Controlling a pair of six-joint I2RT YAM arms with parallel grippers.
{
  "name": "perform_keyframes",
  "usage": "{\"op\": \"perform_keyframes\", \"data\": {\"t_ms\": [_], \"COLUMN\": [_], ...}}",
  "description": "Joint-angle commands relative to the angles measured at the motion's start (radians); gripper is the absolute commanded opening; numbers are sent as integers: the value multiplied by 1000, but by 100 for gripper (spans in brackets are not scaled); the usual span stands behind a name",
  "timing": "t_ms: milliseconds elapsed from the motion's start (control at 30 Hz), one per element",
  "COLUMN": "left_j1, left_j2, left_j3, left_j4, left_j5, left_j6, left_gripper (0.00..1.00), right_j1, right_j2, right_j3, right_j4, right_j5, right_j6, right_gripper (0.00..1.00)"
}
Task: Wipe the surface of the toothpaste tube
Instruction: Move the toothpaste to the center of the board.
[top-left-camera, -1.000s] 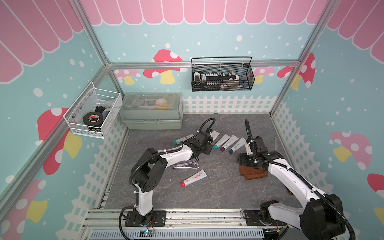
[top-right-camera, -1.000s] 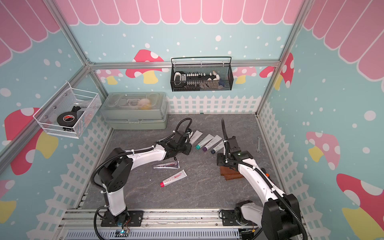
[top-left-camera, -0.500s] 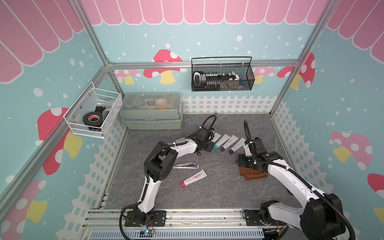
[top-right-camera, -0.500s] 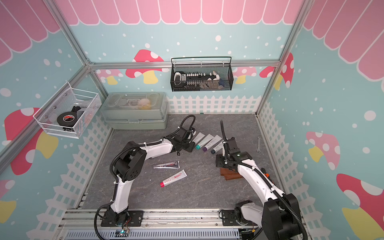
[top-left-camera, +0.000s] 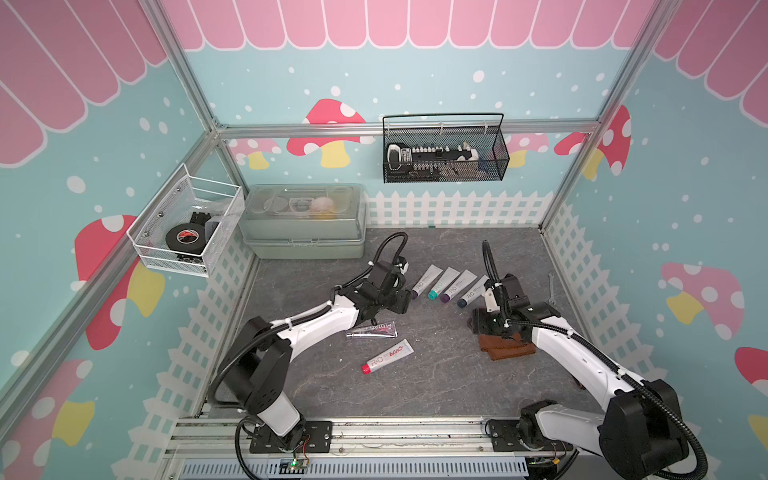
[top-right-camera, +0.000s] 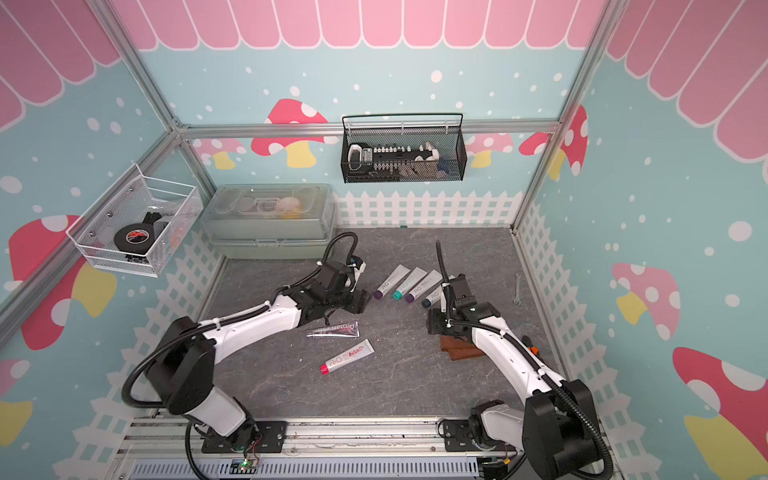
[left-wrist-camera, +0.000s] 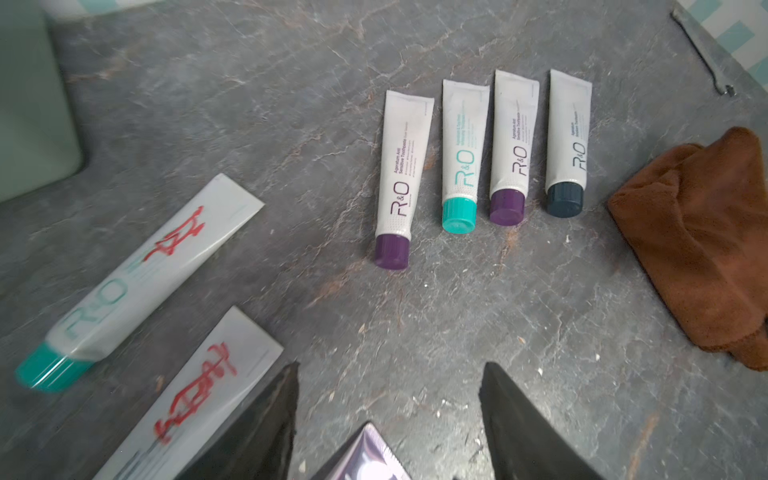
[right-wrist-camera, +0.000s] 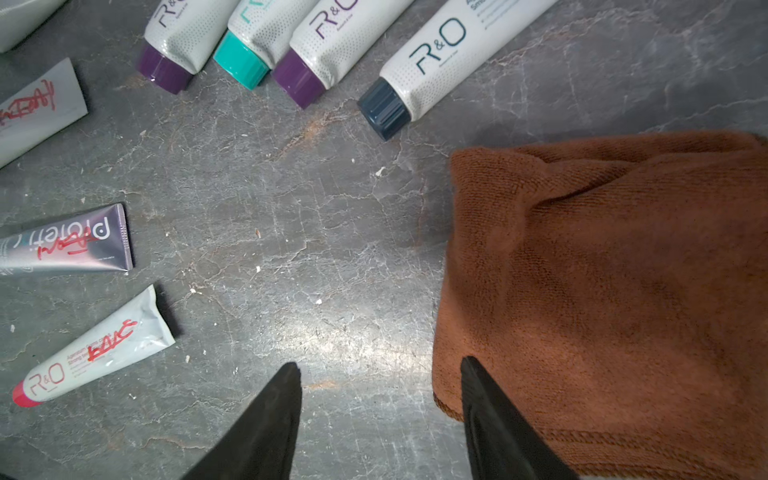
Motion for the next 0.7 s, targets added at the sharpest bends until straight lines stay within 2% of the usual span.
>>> {"op": "perform_keyframes", "data": {"t_ms": [0, 300, 467, 667], "left_j1": [-66, -222, -242, -261], "left_j2": [-67, -185, -142, -41], "left_j3": [-97, -264, -284, -255], "left_j4": [-118, -233, -233, -236], "left_j5": [-95, -121, -139, -75], "left_j6": [-72, -197, -215, -206], "left_gripper": [68, 70, 70, 70], "right_j1": [14, 37, 44, 48], "right_j2": [17, 31, 30, 21], "right_j3": [-6, -6, -6, -4], "right_j4": [4, 7, 3, -5], "right_j5": [-11, 4, 12, 23], "right_j6": [-15, -18, -16, -15], "right_gripper": [61, 60, 60, 60]}}
